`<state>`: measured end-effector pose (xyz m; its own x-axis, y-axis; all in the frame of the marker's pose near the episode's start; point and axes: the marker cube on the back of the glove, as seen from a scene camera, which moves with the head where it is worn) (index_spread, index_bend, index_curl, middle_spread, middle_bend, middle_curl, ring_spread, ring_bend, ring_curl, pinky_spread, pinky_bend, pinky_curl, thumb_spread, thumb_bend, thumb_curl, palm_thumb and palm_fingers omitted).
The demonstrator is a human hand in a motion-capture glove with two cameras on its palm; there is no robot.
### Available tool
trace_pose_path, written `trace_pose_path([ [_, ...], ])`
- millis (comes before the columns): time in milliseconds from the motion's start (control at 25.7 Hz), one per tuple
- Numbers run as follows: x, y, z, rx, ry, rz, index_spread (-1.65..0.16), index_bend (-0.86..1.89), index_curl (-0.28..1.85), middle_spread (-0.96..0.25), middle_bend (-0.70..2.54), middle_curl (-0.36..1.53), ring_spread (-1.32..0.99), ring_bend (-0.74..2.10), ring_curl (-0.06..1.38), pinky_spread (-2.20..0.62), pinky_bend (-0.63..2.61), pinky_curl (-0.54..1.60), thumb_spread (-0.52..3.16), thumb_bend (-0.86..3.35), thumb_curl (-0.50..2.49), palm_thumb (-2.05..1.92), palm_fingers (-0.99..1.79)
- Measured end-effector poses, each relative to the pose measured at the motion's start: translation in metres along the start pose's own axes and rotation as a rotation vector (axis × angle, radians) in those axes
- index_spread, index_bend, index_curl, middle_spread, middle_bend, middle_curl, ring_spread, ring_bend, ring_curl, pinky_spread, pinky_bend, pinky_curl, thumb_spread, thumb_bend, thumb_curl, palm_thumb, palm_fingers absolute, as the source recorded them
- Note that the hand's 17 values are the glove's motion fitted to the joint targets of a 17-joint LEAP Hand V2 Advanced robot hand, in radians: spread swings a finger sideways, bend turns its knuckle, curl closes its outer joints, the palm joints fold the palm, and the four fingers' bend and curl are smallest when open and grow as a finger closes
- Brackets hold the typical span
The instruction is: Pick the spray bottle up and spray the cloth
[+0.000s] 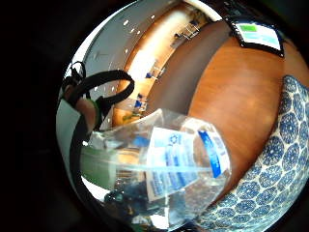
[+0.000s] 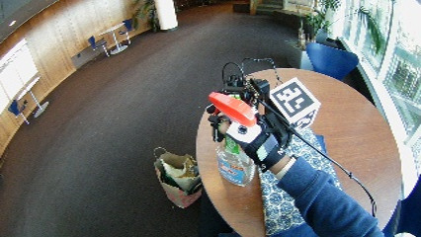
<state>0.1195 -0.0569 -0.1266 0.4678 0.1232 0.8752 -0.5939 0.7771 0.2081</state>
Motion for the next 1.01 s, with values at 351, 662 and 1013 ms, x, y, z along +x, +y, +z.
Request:
trace_pose_path([
  [351,0.022,0.033,-0.007,-0.162,0.076,0.06,-0.34,0.05,0.19,-0.15,0.6,0.51,-0.18,0.65,0.47,-0.12,0.5,0.43,0.77,-0.04,0.73,0.88,0.6],
  [662,0.013,0.085,-0.049,-0.195,0.258,0.044,-0.38,0.19,0.22,-0.08,0.34,0.4,-0.1,0.39,0.35,0.1,0.56,0.39,0.97,-0.03,0.66,0.77,0.39],
  [1013,0.047,0.2,-0.183,0.093,1.115,0.317,-0.39,0.33,0.29,-0.04,0.24,0.36,-0.03,0.27,0.29,0.23,0.39,0.32,1.09,-0.04,0.58,0.63,0.48],
])
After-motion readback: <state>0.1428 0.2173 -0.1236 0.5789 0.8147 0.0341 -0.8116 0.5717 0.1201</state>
